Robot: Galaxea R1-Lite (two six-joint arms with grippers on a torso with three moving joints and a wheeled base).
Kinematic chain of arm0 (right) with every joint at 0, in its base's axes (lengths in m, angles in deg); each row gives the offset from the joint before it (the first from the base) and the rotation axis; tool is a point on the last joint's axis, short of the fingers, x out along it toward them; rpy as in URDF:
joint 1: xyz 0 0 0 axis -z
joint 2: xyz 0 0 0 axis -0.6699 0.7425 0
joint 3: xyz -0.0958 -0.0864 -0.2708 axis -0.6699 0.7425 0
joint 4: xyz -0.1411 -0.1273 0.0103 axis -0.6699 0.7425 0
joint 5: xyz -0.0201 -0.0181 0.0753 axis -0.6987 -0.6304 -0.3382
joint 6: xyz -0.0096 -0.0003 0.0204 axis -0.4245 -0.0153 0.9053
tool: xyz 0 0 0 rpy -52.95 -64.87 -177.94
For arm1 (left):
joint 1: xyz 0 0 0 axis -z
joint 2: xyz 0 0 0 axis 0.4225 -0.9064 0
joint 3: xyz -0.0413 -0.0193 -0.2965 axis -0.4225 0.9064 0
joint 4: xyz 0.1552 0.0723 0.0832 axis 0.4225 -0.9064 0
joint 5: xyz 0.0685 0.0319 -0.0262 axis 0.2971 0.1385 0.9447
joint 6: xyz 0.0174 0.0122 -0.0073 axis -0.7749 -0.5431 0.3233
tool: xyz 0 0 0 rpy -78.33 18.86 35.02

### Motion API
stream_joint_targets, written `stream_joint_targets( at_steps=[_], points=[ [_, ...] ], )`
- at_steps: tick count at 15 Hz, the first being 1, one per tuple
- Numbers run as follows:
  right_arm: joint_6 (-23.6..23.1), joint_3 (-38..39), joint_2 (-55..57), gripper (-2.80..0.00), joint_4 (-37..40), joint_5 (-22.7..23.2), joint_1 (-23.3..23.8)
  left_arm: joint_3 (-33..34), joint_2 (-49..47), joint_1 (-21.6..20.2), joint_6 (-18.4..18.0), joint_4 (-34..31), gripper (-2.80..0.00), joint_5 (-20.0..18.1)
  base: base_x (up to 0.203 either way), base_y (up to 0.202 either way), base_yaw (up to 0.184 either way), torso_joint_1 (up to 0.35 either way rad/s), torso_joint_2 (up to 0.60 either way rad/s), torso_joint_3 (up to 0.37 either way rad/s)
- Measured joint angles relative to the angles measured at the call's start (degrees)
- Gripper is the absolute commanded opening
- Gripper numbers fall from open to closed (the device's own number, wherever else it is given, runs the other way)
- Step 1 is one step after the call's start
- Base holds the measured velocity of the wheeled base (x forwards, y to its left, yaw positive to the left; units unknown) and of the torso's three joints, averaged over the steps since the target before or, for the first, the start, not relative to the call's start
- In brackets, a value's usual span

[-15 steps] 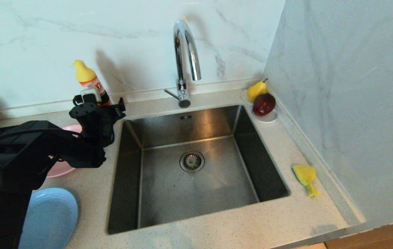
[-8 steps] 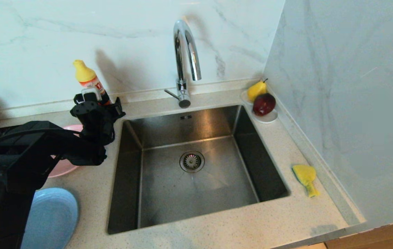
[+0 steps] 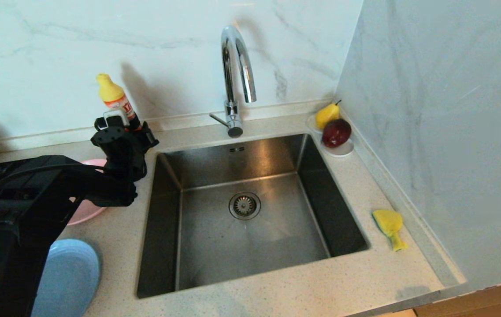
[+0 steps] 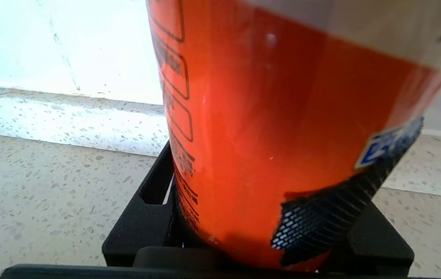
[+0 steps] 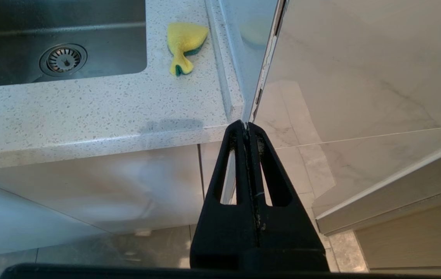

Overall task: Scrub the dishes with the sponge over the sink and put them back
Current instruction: Grab the dish soap

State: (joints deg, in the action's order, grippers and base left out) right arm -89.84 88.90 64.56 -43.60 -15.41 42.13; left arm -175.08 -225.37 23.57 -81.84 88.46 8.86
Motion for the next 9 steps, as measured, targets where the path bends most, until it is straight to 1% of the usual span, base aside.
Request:
stream_joint_targets(
  at_steps=[2, 4, 9],
  points=[
    [0.0, 0.0, 0.0, -2.8, 0.02, -0.02, 0.0, 0.23, 0.87, -0.07, -0.02, -0.4, -2.8, 1.24, 0.0, 0.0, 0.0, 0.0, 0.0, 0.0],
    [0.0, 0.0, 0.0, -2.8, 0.02, -0.03, 0.0, 1.89, 3.19, -0.09, 0.11, 0.09, -2.8, 2.52, 0.0, 0.0, 0.0, 0.0, 0.0, 0.0],
    [0.0, 0.0, 0.0, -2.8, 0.0, -0.02, 0.0, 13.62, 15.52, 0.05, 0.24, 2.83, -2.8, 4.37, 0.0, 0.0, 0.0, 0.0, 0.0, 0.0]
  ],
)
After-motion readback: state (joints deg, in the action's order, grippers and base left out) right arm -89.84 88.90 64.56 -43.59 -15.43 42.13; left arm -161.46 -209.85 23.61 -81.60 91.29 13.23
